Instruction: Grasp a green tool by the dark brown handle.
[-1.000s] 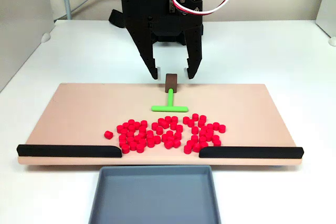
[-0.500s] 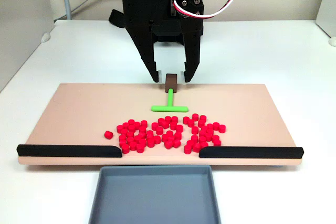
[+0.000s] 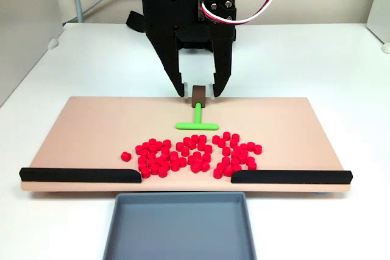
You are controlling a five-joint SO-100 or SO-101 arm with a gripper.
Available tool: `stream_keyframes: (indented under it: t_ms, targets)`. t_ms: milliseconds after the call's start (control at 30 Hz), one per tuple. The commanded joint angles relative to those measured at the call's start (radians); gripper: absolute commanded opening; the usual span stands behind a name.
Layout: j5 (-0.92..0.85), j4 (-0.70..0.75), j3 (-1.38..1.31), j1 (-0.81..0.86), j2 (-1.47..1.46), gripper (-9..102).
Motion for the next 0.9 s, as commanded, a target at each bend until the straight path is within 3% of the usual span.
stream_keyframes:
  t_ms: [0, 867]
  targets:
    - [0.012, -0.002, -0.017, -0.008, 0.009, 14]
    - [0.043, 0.011, -0.014, -0.025, 0.026, 12]
